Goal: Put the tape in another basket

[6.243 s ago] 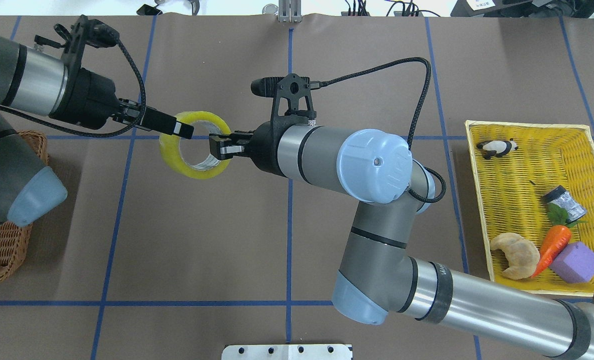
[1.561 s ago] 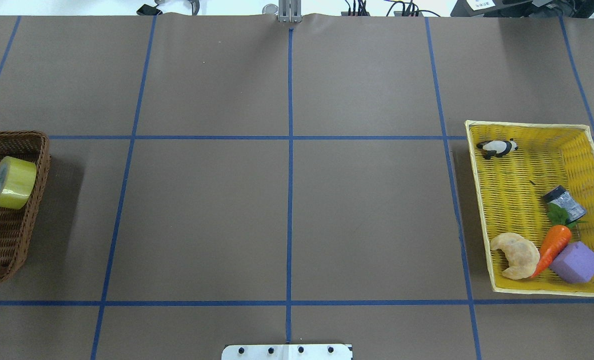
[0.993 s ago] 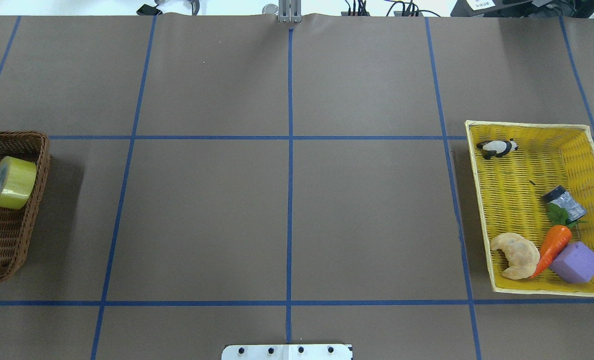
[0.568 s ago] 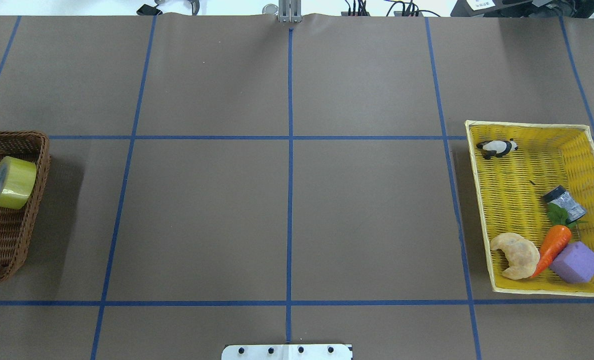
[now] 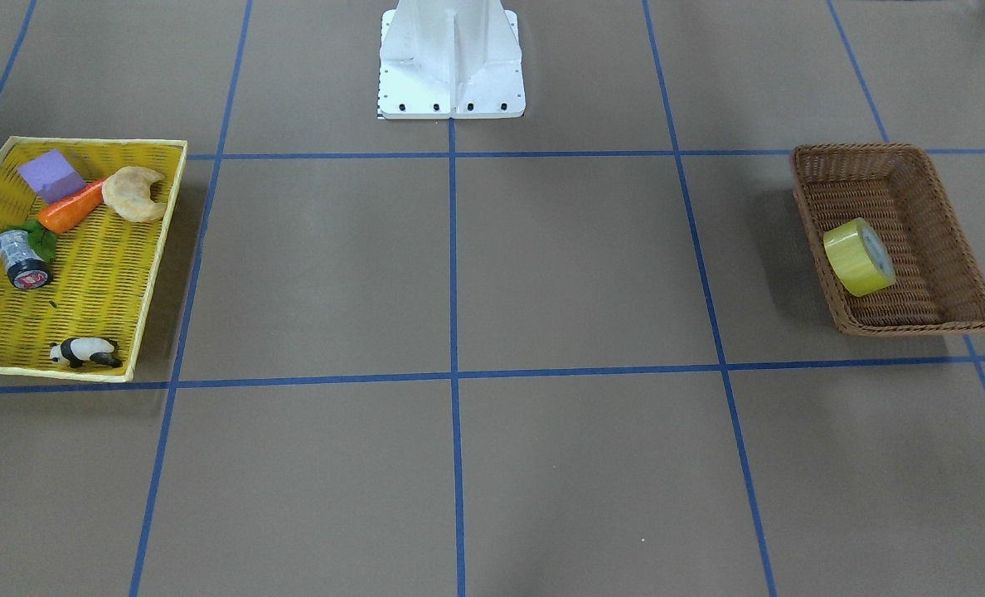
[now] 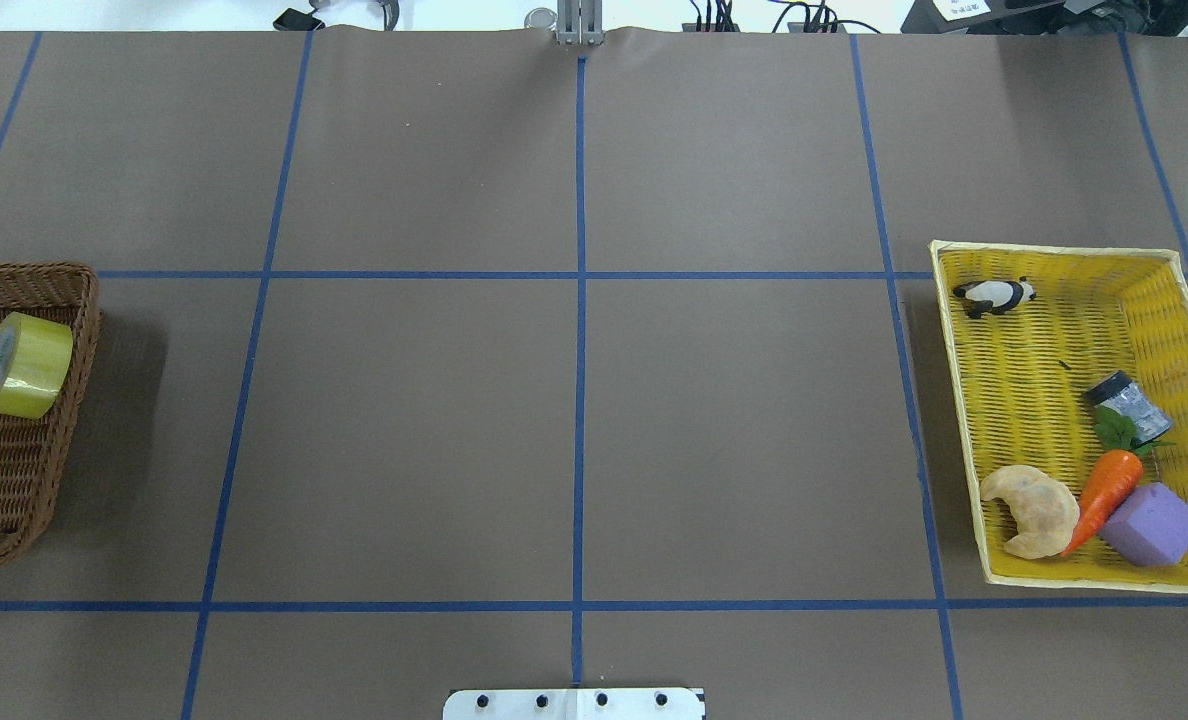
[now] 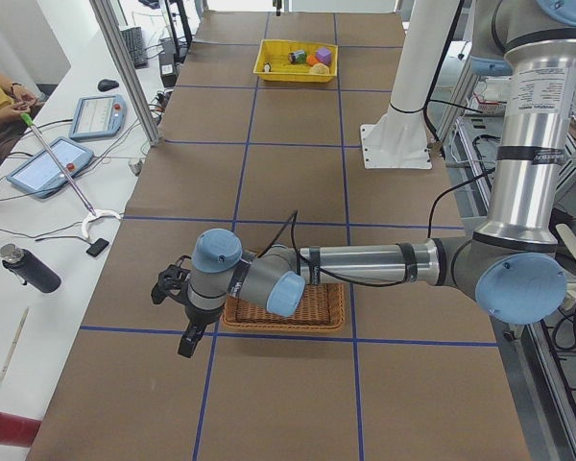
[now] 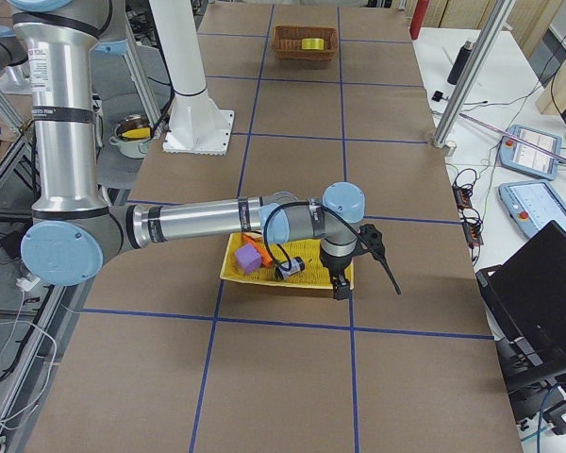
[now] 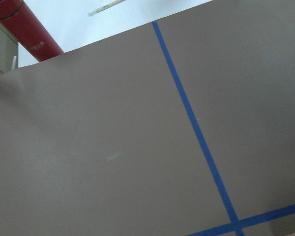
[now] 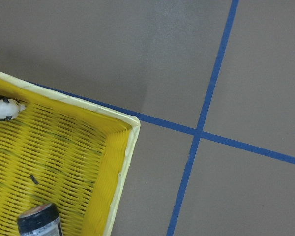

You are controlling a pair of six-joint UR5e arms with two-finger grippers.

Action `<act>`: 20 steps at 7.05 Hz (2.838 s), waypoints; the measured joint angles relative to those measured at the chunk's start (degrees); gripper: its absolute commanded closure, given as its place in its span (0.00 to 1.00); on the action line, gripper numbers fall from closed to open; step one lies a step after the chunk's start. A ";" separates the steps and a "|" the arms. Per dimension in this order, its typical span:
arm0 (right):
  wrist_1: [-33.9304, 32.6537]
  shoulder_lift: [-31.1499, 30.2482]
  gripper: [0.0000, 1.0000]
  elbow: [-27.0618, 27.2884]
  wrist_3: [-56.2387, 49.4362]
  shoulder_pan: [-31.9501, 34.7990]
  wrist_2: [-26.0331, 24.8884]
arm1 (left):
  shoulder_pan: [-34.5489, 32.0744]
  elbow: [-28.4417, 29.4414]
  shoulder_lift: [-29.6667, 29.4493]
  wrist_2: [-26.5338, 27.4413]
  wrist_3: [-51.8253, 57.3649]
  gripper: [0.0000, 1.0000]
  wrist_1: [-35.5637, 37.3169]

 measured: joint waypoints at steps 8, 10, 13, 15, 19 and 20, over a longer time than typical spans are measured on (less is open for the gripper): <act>-0.39 -1.01 0.00 -1.36 0.06 0.96 -0.40 | -0.46 -1.65 4.34 -10.93 0.63 0.01 10.13; -0.11 -1.15 0.00 -3.41 0.11 1.63 -0.47 | -0.52 -1.98 4.42 -10.59 0.80 0.01 9.94; -0.12 -1.41 0.00 -5.04 0.12 2.39 -0.58 | -0.53 -2.91 4.96 -10.55 0.94 0.01 9.68; -0.09 -1.53 0.00 -5.55 0.21 2.45 -0.44 | -0.53 -3.29 5.08 -10.31 0.95 0.01 9.66; -0.07 -1.65 0.00 -6.12 0.29 2.38 -0.04 | -0.53 -3.29 5.14 -10.24 0.95 0.01 9.66; -0.03 -1.65 0.00 -6.36 0.29 2.38 0.01 | -0.53 -3.32 5.16 -10.24 0.95 0.01 9.65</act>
